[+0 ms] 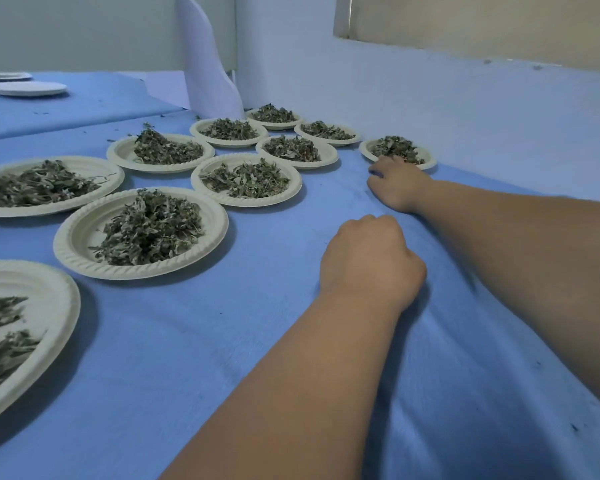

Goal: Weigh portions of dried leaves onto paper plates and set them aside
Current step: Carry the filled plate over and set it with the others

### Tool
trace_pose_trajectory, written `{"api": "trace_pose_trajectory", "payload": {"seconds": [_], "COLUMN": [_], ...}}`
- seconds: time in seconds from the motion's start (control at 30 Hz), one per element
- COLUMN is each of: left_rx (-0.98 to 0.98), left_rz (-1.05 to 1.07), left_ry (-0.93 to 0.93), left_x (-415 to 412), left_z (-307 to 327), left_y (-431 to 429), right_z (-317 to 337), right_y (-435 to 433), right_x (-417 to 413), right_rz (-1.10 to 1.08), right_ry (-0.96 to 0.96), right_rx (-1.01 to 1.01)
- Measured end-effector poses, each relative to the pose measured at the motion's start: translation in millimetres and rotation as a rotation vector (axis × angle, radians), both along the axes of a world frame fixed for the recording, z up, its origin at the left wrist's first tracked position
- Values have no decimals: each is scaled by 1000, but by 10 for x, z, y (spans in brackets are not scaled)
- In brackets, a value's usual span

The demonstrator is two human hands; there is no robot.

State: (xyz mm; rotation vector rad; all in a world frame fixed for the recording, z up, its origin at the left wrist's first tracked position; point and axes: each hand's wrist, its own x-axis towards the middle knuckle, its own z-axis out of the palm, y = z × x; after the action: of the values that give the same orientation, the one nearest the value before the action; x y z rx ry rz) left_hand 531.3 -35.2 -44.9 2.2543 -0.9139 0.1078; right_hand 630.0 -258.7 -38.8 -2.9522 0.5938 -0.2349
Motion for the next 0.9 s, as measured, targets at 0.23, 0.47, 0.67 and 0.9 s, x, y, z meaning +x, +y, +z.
{"api": "trace_pose_trajectory", "payload": {"seconds": [0.23,0.47,0.67,0.9], "left_rx": [8,22,47,63], "left_rz": [-25,-37,-24,-16], "left_ry": [13,40,44,21], "left_x": [-12,-22,-16,-11], "left_z": [12,14,25,15], "left_y": [-5,-3,-6,-10], "right_z": [-54,-76,-56,-44], "right_y": [-109,-89,-83,-152], "right_x": [-83,-131,-99,-50], "right_rz": [-50,-177,-153,-103], "right_ry": [-301,-262,-150,-18], "right_rx": [11,-112,-13,12]}}
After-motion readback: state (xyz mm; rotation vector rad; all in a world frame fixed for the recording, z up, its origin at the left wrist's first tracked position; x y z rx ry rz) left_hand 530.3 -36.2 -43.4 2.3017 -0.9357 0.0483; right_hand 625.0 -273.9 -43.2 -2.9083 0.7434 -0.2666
